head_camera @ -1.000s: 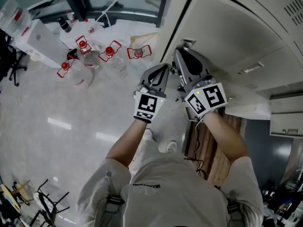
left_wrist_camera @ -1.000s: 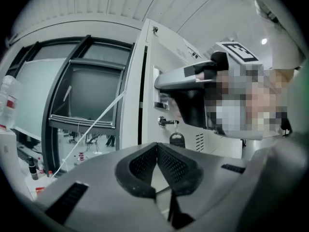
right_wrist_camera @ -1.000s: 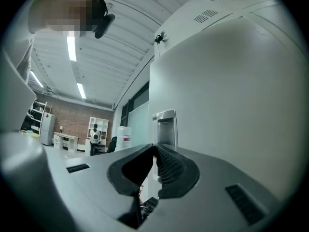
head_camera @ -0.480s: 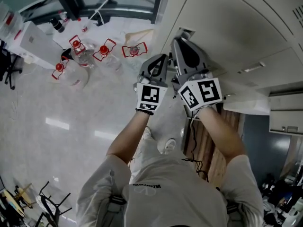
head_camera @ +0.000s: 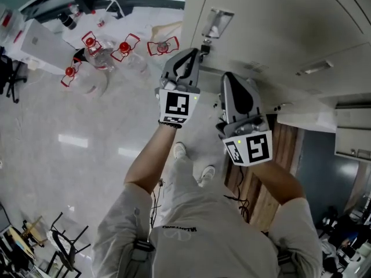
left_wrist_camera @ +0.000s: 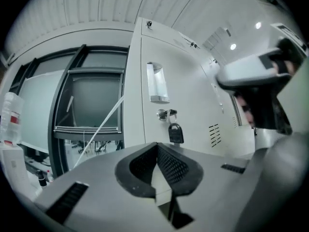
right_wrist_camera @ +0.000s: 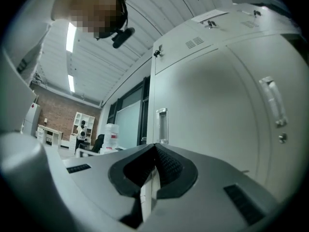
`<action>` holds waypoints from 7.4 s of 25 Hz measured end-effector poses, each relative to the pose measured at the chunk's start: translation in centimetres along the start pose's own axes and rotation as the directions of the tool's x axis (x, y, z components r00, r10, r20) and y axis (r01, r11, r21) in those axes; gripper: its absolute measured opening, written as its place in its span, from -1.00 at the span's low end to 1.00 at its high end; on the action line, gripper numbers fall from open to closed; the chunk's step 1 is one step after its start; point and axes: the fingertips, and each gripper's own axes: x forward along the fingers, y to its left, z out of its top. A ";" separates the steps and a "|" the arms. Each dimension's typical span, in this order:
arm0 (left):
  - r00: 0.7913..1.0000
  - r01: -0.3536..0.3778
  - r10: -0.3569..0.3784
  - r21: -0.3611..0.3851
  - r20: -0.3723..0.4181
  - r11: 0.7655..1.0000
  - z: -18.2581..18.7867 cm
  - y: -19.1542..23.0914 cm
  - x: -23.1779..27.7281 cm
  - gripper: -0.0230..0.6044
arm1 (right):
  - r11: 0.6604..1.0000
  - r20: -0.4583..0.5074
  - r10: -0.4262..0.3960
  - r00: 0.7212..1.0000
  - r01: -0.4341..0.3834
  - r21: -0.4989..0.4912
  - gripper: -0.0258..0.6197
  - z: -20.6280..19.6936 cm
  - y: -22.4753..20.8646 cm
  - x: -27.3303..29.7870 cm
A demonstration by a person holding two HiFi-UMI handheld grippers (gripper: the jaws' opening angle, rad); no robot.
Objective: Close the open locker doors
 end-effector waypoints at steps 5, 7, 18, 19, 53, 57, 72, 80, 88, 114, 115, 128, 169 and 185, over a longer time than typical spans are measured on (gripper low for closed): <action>1.000 -0.005 0.003 0.119 0.014 0.993 -1.4 -3.6 -5.0 -0.91 | 1.000 -0.105 -0.006 0.994 0.004 -0.019 -0.89 -5.8 1.2 -12.0; 0.998 0.028 -0.022 0.105 -0.063 0.994 -3.9 -7.7 -7.9 -0.91 | 0.999 -0.158 -0.041 0.987 0.043 0.005 -0.89 -8.1 0.5 -16.2; 0.964 0.149 -0.162 -0.077 -0.212 0.986 -13.4 -35.3 -13.9 -0.81 | 0.984 -0.215 -0.179 0.960 0.179 -0.020 -0.89 -17.2 -6.4 -33.8; 0.964 0.153 -0.166 -0.079 -0.209 0.985 -13.9 -37.0 -13.6 -0.73 | 0.980 -0.215 -0.197 0.956 0.197 -0.024 -0.89 -17.8 -7.1 -35.1; 0.953 0.209 -0.218 -0.065 -0.210 0.976 -21.7 -24.2 -16.4 -0.63 | 0.922 -0.329 0.380 0.864 -0.381 0.066 -0.37 -38.0 5.1 -20.2; 0.962 0.183 -0.198 -0.093 -0.189 0.979 -22.3 -20.3 -15.6 -0.64 | 0.936 -0.285 0.351 0.892 -0.340 0.089 -0.50 -38.3 6.1 -15.3; 0.965 -0.036 -0.009 -0.165 -0.262 0.986 -31.2 -8.1 -15.8 -0.83 | 0.933 -0.278 0.360 0.890 -0.349 0.093 -0.78 -40.0 5.0 -3.3; 0.971 -0.020 -0.019 -0.157 -0.239 0.987 -36.0 -7.2 -8.2 -0.91 | 0.974 -0.253 0.225 0.941 -0.225 0.029 -0.80 -41.2 3.1 1.8; 0.972 0.017 -0.042 -0.110 -0.232 0.994 -37.6 -5.8 -3.3 -0.91 | 0.992 -0.249 0.110 0.962 -0.120 -0.026 -0.82 -41.8 1.6 5.1; 0.965 0.135 -0.149 -0.078 -0.215 0.988 -19.4 -15.2 -5.8 -0.91 | 0.962 -0.300 -0.162 0.940 0.219 0.166 -0.89 -23.3 -9.1 -17.3; 0.967 0.152 -0.167 -0.091 -0.191 0.984 -16.8 -17.4 -5.1 -0.91 | 0.957 -0.285 -0.184 0.941 0.238 0.165 -0.89 -21.4 -10.6 -18.9; 0.765 0.643 -0.640 -0.142 0.071 0.753 8.1 -59.0 4.9 -0.91 | 0.845 -0.076 -0.528 0.846 0.532 0.056 -0.89 -0.9 -32.5 -44.7; 0.601 0.797 -0.799 -0.067 0.002 0.600 10.1 -73.6 5.9 -0.66 | 0.958 0.060 -0.287 0.956 0.285 0.036 -0.56 7.8 -41.0 -54.8; 0.791 0.604 -0.608 -0.077 -0.063 0.793 7.0 -61.1 11.6 -0.65 | 1.000 0.061 0.016 0.998 -0.015 -0.017 -0.55 8.0 -38.6 -38.1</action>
